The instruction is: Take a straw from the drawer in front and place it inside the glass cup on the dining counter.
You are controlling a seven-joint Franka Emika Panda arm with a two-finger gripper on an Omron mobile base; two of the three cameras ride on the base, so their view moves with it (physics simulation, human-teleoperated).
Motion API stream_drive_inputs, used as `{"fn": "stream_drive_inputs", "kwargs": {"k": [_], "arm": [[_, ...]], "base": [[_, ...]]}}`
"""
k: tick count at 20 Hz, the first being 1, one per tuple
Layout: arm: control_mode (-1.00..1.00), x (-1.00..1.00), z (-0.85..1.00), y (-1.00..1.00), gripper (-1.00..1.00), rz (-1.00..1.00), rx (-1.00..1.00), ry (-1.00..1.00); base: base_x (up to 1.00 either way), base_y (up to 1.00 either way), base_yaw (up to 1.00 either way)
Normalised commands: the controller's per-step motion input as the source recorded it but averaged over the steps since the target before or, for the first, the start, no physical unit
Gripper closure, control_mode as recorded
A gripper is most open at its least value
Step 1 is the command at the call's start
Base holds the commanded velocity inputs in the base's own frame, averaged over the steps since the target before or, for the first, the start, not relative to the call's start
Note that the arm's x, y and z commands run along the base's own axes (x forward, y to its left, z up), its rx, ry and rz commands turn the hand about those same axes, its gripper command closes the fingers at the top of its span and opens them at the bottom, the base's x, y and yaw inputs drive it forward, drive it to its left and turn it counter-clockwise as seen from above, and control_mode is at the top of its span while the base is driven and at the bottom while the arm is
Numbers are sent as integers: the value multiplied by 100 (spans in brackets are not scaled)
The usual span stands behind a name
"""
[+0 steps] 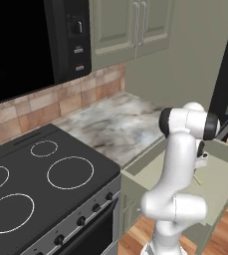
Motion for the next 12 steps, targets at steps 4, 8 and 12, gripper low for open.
{"fn": "stream_drive_inputs", "kwargs": {"k": [4,8,12], "arm": [[-100,-34,100,23,100,0,1,-4],[-100,-15,100,34,100,0,0,-3],[-100,-16,100,32,100,0,0,-1]], "base": [[0,0,0],[0,0,0],[0,0,0]]}}
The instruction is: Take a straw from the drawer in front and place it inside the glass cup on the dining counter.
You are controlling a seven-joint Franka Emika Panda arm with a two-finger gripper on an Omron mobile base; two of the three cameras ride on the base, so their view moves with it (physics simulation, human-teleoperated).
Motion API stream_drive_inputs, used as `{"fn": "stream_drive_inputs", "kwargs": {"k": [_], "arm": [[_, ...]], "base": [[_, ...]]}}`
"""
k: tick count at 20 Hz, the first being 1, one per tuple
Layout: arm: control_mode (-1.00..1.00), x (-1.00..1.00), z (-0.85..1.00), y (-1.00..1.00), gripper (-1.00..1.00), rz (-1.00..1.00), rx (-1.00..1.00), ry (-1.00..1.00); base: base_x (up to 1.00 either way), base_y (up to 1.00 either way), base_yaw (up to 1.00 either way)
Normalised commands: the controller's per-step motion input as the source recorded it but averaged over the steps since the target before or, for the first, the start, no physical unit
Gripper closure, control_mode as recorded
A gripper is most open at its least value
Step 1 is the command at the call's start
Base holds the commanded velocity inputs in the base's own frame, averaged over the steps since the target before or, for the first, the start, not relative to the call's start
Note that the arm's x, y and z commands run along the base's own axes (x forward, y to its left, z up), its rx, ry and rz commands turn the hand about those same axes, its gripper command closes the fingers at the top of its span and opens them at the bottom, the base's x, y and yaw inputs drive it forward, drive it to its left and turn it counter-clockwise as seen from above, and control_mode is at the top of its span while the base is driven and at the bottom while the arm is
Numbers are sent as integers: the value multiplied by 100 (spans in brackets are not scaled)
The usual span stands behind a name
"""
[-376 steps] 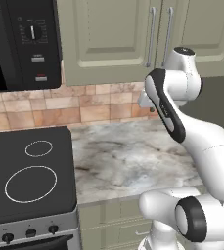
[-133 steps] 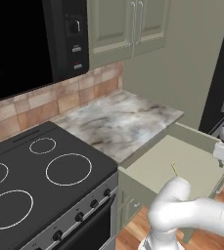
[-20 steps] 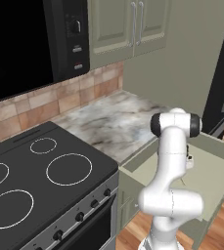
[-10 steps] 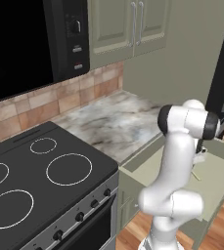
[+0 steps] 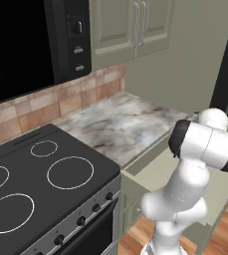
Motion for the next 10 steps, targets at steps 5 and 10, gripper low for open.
{"fn": "stream_drive_inputs", "kwargs": {"k": [5,10], "arm": [[-100,-35,95,22,100,0,0,0],[-100,-19,75,25,100,0,0,1]], "base": [[0,0,0],[0,0,0]]}}
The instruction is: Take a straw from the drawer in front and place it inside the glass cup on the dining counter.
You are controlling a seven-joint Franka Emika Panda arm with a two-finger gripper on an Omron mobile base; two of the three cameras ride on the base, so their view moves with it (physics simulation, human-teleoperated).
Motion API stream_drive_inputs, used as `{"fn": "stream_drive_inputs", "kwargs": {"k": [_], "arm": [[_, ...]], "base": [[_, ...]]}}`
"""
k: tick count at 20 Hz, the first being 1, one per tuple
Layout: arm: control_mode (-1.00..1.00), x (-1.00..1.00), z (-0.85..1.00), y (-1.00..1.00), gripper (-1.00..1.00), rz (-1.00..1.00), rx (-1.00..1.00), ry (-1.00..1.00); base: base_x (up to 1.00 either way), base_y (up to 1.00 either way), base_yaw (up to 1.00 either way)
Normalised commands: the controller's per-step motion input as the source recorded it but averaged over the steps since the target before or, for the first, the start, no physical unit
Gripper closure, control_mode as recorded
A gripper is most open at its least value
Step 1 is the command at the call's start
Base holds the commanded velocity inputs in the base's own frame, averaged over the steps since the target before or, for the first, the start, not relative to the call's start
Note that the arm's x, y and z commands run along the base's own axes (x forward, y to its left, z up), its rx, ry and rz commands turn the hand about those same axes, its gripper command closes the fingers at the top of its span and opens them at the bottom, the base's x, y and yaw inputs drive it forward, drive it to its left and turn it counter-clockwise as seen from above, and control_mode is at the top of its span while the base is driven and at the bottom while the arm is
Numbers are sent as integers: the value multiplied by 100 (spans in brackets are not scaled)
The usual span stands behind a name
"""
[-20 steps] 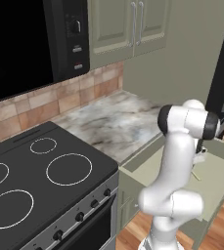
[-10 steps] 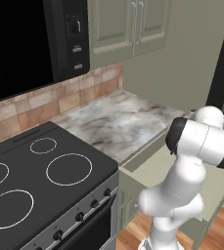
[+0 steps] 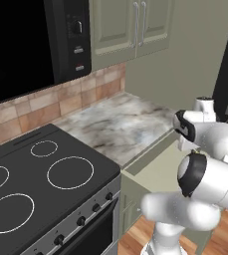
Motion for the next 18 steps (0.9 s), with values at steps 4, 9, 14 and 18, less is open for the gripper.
{"fn": "stream_drive_inputs", "kwargs": {"k": [4,9,14,18], "arm": [[-100,-1,12,18,100,1,0,9],[100,0,0,5,100,2,0,2],[100,0,0,0,100,0,0,0],[100,0,0,0,100,0,0,0]], "base": [[0,0,0],[-31,7,1],[-100,34,0],[-100,53,0]]}}
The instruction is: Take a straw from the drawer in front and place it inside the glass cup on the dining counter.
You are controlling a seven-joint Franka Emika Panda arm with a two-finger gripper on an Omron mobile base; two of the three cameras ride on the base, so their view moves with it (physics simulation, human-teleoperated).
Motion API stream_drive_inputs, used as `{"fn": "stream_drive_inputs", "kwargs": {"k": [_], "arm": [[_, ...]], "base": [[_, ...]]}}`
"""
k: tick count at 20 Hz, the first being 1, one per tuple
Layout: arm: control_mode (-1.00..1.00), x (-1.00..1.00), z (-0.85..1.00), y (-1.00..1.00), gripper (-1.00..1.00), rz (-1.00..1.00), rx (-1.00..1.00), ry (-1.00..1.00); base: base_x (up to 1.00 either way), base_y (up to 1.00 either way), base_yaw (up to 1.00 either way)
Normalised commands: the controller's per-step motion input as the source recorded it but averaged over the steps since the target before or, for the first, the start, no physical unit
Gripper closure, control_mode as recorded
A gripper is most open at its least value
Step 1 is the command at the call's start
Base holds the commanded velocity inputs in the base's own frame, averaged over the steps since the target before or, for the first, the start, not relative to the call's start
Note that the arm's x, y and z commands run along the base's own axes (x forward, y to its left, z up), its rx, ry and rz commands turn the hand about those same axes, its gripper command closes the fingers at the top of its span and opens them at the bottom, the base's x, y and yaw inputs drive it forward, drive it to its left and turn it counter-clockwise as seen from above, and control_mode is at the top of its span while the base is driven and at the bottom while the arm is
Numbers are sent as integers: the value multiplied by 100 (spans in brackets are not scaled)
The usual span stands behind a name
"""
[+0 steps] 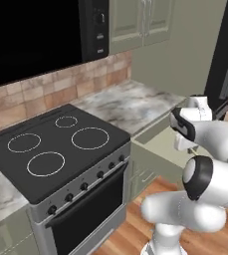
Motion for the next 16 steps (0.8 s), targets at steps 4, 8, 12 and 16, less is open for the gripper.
{"fn": "stream_drive_inputs", "kwargs": {"k": [4,8,12,16], "arm": [[100,0,0,0,100,0,0,0],[100,0,0,0,100,0,0,0],[100,0,0,0,100,0,0,0],[100,0,0,0,100,0,0,0]], "base": [[-100,49,0],[-93,33,-18],[-67,3,-64],[-55,0,-80]]}}
